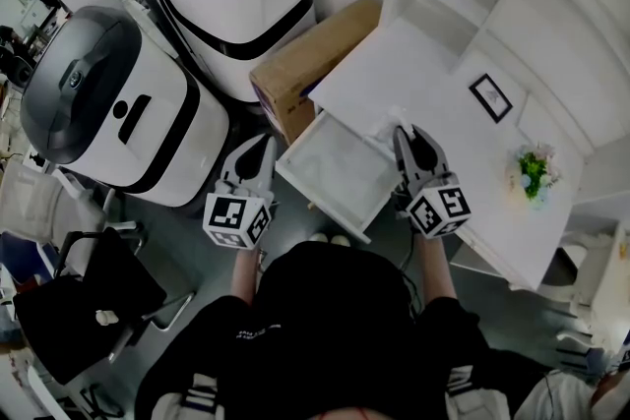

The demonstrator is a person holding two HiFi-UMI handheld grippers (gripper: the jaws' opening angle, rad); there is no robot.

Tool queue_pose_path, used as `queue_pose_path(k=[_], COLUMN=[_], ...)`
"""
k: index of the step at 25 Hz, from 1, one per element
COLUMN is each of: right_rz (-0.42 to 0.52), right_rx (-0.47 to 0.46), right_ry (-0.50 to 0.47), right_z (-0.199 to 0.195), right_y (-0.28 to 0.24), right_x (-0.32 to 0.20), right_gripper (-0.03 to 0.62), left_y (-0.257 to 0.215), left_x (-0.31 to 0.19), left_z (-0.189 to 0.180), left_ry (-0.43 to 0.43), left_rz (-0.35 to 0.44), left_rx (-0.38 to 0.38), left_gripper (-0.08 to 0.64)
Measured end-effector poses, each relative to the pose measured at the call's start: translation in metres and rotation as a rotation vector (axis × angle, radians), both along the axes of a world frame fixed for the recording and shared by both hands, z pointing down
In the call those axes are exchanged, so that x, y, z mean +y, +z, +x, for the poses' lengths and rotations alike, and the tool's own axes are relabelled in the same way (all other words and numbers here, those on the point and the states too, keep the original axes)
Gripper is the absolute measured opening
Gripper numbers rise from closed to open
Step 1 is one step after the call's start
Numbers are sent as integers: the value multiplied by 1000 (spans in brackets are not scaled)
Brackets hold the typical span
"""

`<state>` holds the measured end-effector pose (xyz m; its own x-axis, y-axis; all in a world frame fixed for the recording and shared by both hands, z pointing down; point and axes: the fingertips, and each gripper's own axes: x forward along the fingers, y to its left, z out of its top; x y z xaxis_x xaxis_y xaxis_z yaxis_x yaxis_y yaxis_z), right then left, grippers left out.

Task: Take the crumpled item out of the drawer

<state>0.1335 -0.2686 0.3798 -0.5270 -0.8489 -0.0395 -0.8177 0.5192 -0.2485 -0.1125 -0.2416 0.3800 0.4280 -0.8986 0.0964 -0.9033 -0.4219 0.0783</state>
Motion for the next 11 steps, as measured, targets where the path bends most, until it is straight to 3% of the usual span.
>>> queue_pose_path(k=[11], right_rz=[25], right_rx=[85], right_ry=[-14], right_z=[-2], right_y=[-2], right_x=[2], right_gripper=[51], left_y=[2], left_x=[0], left_z=[4], left_ry=[2], left_rz=[-6], left_rx=[0], left_gripper=[-3])
